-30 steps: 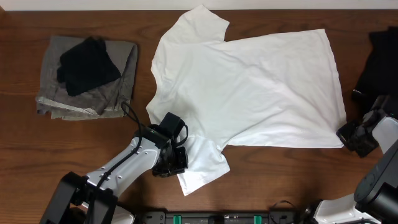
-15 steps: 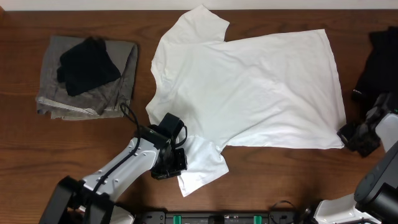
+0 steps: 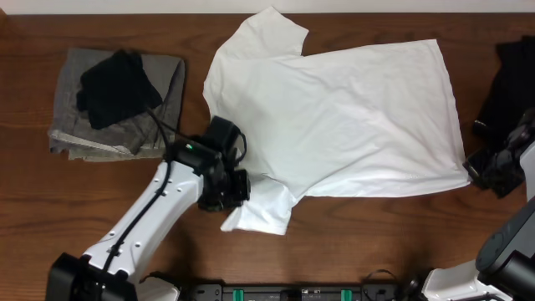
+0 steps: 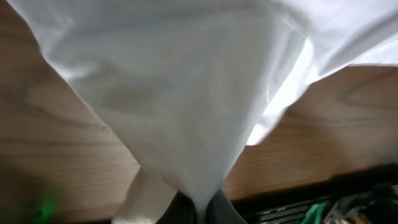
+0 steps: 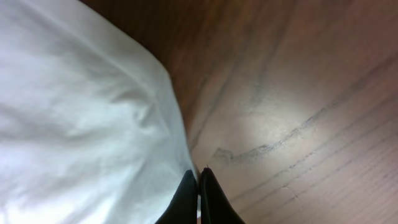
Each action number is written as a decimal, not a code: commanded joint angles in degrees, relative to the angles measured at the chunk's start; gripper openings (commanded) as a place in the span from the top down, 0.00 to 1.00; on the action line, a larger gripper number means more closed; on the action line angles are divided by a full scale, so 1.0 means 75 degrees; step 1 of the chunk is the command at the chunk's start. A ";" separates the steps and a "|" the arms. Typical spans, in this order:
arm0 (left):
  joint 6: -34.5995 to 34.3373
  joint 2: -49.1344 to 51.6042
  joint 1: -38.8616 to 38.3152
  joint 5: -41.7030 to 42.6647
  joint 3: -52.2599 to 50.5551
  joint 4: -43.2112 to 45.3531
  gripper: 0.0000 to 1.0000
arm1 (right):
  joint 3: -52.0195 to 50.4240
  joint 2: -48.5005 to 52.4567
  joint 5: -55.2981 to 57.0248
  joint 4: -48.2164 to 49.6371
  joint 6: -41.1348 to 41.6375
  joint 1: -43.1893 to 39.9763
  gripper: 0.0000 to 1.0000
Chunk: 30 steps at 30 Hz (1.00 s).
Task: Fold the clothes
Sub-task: 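Lift the hem with both grippers and fold it up toward the shoulders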
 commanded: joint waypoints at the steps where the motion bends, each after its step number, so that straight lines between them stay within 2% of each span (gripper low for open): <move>1: 0.0443 -0.0099 0.0309 -0.0041 0.0495 -0.0134 0.94 | 0.0533 0.0047 -0.0076 -0.0073 0.0012 0.0323 0.99; 12: 0.0673 -0.0099 0.1285 -0.0420 0.1247 0.0087 0.94 | 0.1040 0.0050 -0.0017 0.0405 0.0221 0.0787 0.99; 26: 0.0670 -0.0070 0.1428 -0.0425 0.1276 0.2174 0.94 | 0.1040 0.0184 0.0125 0.1862 0.0262 0.1247 0.99; 30: 0.0667 -0.0017 0.1428 -0.0796 0.1276 0.2582 0.94 | 0.1040 0.0306 0.0006 0.2366 0.0262 0.1306 0.99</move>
